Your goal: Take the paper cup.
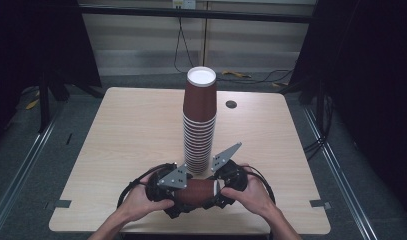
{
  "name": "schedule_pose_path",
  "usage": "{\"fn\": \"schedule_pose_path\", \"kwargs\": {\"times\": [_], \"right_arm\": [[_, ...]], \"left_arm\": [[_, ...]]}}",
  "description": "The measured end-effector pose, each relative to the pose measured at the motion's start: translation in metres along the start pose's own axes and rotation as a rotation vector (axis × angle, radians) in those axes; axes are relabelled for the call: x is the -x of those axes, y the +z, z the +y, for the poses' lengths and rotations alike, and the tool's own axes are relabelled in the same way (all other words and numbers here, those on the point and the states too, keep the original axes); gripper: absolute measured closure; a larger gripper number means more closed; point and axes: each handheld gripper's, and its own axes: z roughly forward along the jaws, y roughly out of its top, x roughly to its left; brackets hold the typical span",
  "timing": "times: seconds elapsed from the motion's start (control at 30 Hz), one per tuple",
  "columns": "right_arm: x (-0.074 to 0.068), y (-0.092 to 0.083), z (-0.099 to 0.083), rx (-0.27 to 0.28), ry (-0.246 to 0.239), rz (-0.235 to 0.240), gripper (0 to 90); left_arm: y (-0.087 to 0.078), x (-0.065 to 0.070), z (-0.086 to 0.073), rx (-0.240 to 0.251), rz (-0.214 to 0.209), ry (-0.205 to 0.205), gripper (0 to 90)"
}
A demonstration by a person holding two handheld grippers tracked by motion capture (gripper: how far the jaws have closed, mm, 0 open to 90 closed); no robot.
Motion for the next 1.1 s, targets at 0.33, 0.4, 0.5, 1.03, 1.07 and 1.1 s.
{"fn": "schedule_pose_path", "kwargs": {"times": [0.33,0.4,0.5,1.03,1.07,1.1], "right_arm": [[0.000,-0.001,-0.001,0.005,0.001,-0.004,22.5],[0.001,-0.001,-0.002,-0.006,0.001,-0.004,22.5],[0.001,0.000,-0.003,-0.017,0.000,-0.021,22.5],[0.004,-0.008,-0.023,0.043,0.025,-0.059,22.1],[0.004,-0.009,-0.025,0.059,0.024,-0.061,22.1],[0.004,-0.011,-0.027,0.071,0.027,-0.063,22.1]], "left_arm": [[-0.001,-0.001,-0.001,0.031,-0.009,-0.030,11.8],[-0.002,-0.002,-0.002,0.043,-0.012,-0.041,12.5],[-0.005,-0.003,-0.002,0.063,-0.003,-0.039,15.4],[-0.018,-0.007,-0.004,0.132,0.037,-0.087,15.7],[-0.018,-0.008,-0.004,0.133,0.037,-0.090,15.6],[-0.019,-0.008,-0.004,0.129,0.037,-0.090,15.7]]}}
